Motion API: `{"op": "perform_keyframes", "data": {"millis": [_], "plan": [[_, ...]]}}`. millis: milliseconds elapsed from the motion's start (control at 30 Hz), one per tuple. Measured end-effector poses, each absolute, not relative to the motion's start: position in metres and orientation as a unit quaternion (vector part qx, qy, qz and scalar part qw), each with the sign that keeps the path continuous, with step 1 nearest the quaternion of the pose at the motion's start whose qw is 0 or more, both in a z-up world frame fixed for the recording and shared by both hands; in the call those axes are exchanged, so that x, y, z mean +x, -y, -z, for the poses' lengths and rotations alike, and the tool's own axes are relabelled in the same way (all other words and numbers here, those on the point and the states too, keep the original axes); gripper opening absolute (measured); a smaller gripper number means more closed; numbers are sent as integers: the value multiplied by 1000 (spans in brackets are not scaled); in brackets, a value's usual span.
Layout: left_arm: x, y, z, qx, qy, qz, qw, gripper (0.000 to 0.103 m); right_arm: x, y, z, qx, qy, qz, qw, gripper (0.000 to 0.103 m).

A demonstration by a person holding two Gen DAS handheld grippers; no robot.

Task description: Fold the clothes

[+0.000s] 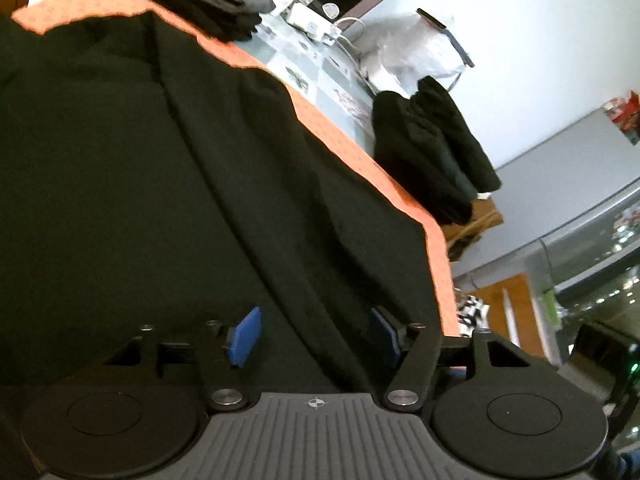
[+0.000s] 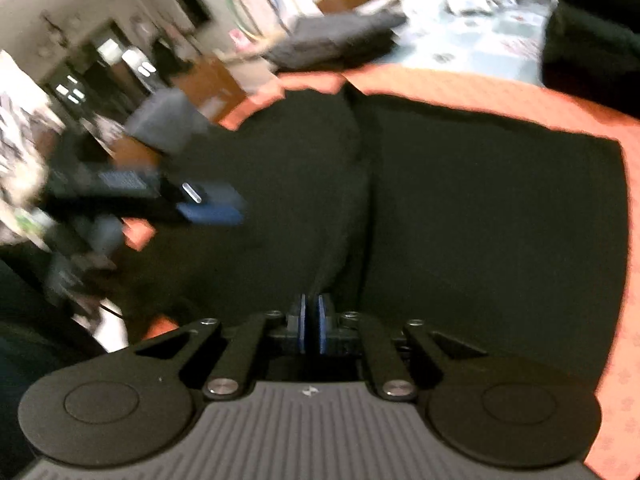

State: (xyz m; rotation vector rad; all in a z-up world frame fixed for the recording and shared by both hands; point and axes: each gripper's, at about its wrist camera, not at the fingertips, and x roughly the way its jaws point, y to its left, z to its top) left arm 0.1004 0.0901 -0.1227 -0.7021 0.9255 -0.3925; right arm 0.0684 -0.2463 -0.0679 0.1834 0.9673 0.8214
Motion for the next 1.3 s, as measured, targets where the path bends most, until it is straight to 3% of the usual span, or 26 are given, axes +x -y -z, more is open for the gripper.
{"op": "perform_keyframes", "data": {"millis": [333,467,667,733,800,900,1000,1133,1300], "plan": [[52,-111,124,-412,-364,114,827,67,71,242,6,193,-398,-465,767,7],[47,-120,118,-389,-357,83,845,68,72,240,-12,223,-386,-484,753,7],[45,-133,102,-308,-366,47,877,67,68,241,44,150,-481,-384,774,8],[44,-134,94,-275,-370,43,886,67,59,238,58,80,-495,-340,796,12],[41,-135,89,-254,-373,45,891,67,46,234,63,4,-485,-317,815,13],[37,-135,82,-231,-374,47,897,68,25,233,58,-56,-447,-337,827,23],[40,-130,78,-218,-376,49,899,68,4,231,54,-117,-407,-355,833,23],[38,-126,75,-210,-380,53,899,68,-14,224,44,-131,-369,-414,822,26],[33,-118,72,-199,-382,62,900,68,-13,216,57,-143,-394,-434,797,27]]}}
